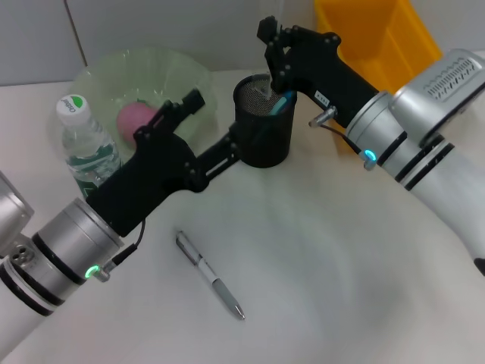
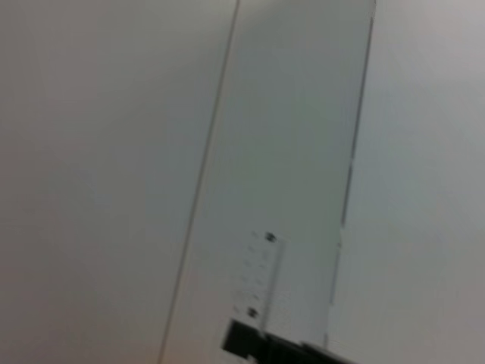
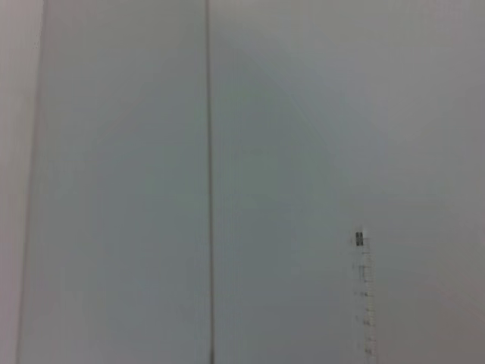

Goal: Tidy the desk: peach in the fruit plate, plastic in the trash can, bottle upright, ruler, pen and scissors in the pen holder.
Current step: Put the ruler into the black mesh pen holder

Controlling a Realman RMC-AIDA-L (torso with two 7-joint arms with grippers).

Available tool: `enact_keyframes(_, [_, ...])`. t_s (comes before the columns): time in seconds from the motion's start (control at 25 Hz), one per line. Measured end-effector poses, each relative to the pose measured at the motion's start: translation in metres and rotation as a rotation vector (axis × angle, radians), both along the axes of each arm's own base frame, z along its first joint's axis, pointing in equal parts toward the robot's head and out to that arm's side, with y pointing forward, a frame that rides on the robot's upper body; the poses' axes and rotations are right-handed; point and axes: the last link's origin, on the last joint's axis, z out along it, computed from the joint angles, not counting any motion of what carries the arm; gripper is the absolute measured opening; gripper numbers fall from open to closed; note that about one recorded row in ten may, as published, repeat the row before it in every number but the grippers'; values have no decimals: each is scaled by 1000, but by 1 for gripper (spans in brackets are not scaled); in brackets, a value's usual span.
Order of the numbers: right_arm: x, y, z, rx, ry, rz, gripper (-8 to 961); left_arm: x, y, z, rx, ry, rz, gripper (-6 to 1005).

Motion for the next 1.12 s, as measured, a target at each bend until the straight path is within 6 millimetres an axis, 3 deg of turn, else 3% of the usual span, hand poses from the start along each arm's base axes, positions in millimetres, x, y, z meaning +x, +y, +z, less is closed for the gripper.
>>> enact_keyframes(0.6, [5, 17, -4, -15, -57, -97, 14, -18, 2, 6, -153, 101, -27, 851])
enact_keyframes(1.12, [11, 21, -8, -34, -85, -149, 16, -13, 4, 2, -149, 107, -34, 844])
